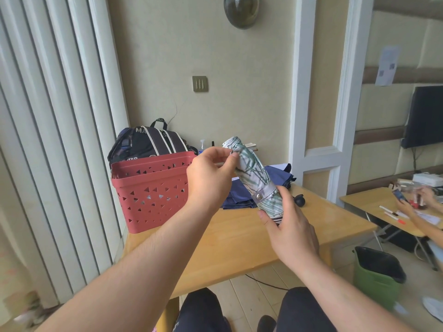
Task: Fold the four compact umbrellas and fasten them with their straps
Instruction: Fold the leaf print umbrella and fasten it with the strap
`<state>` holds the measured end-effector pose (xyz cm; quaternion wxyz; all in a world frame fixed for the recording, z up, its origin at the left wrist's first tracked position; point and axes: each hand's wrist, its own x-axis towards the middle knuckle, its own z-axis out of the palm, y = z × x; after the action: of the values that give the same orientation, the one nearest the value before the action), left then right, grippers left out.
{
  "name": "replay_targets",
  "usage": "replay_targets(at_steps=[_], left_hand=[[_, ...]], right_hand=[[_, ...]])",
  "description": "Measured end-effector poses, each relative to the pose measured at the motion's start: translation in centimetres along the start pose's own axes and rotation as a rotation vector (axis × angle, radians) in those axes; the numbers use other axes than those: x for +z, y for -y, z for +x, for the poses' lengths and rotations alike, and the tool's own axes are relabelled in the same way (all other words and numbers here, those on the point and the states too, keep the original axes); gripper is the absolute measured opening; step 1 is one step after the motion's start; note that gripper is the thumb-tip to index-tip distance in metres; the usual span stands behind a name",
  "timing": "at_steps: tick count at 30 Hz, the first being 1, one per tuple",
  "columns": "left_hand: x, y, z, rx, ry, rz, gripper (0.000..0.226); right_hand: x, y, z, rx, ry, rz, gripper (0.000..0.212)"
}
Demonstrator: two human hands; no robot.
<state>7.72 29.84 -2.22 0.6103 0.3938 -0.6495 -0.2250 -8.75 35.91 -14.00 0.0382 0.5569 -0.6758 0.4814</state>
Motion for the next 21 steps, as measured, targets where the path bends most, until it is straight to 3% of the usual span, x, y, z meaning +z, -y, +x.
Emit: replay_targets(at_steps=[8, 15, 21], left_hand=[[0.0, 1.5, 0.6, -0.05, 0.011, -0.001, 0.013], [-0.3, 1.3, 0.9, -0.433, 0.212, -0.451, 0.02], [0.0, 2.4, 1.1, -0.36, 0.11, -0.529, 0.023]], right_hand=[[0.2, -0.3, 0.1, -0.017, 0.017, -0.057, 0.065], [-0.6, -0.2, 0.4, -0.037, 0.134, -0.021, 0.063], [-0.2, -0.3, 0.7, -0.061, 0.311, 0.243, 0.049]])
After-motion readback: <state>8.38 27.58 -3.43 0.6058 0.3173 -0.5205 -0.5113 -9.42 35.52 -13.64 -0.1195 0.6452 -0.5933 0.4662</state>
